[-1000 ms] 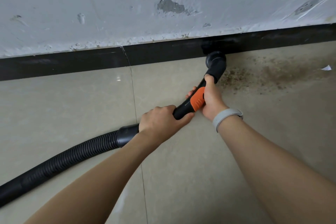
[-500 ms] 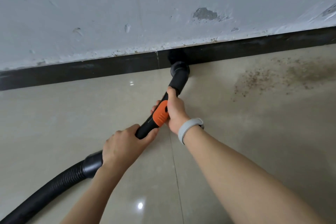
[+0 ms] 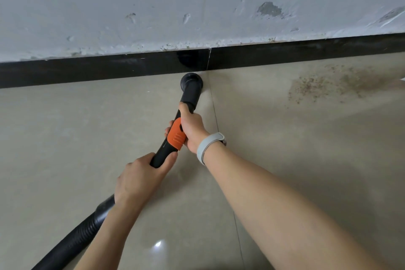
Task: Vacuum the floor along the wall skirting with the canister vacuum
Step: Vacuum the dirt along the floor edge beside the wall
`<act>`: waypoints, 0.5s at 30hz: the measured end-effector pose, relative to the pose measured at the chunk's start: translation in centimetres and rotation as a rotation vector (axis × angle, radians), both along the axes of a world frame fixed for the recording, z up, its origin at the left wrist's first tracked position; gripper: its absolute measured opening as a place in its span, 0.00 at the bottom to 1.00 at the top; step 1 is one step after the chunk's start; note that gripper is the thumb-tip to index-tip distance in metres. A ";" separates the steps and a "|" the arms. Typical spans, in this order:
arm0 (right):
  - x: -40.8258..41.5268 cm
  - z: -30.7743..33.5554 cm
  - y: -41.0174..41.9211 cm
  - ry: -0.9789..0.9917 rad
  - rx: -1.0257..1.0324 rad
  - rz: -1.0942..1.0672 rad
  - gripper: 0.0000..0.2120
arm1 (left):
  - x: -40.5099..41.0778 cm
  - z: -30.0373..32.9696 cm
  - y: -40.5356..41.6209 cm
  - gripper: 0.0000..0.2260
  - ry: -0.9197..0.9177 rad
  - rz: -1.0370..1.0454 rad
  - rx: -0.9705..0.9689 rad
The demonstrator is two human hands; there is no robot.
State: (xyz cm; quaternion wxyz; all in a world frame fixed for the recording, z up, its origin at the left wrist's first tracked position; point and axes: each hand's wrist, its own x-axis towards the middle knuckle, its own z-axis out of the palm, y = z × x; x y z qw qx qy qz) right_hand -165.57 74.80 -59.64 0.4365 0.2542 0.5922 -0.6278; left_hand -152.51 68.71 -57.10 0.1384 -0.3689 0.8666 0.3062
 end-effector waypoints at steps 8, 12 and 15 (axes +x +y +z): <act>8.0 1.1 7.1 -0.039 0.124 -0.325 0.14 | 5.3 0.1 2.8 0.20 -0.118 -0.346 0.068; 12.9 1.6 10.0 -0.078 0.141 -0.501 0.13 | 7.8 0.4 3.6 0.21 -0.172 -0.549 0.092; 15.9 1.7 11.0 -0.108 0.139 -0.608 0.13 | 9.3 0.1 3.3 0.23 -0.217 -0.664 0.097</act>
